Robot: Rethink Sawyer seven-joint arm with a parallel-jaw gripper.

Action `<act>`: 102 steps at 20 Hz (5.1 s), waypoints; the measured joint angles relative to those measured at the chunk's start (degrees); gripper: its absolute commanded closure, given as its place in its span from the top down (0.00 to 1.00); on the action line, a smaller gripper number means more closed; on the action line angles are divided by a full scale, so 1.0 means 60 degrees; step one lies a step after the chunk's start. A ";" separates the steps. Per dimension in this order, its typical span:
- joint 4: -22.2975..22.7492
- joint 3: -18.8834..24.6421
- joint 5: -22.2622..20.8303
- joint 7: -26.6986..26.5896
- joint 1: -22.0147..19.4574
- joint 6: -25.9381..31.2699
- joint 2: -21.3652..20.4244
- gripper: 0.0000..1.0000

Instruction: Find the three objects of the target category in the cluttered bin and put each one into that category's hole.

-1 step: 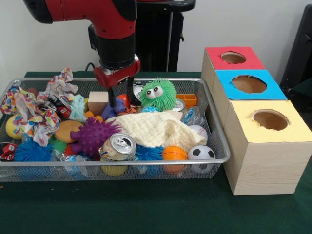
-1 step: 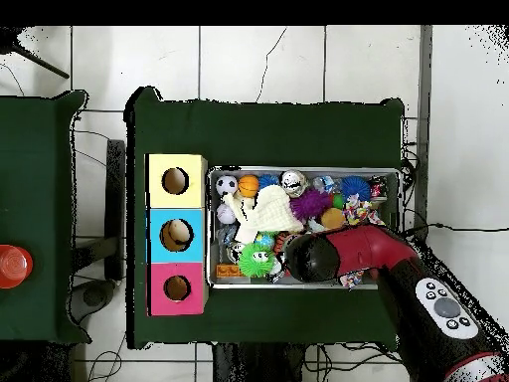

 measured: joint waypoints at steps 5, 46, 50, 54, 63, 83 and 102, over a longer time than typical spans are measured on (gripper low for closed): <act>0.0063 -0.0053 -0.0003 0.0000 0.0079 -0.0197 0.0068 1.00; -0.0015 -0.0064 -0.0001 0.0000 0.0256 -0.0872 0.0706 1.00; -0.0044 -0.0064 -0.0001 0.0000 0.0256 -0.0872 0.0715 1.00; -0.0102 -0.0064 -0.0001 0.0000 0.0255 -0.0868 0.0734 1.00; -0.0248 -0.0065 -0.0001 0.0000 0.0253 -0.0862 0.0779 1.00; -0.0266 -0.0065 -0.0001 0.0000 0.0253 -0.0862 0.0787 1.00; -0.0357 -0.0065 -0.0288 0.0000 0.0200 -0.0858 0.0873 1.00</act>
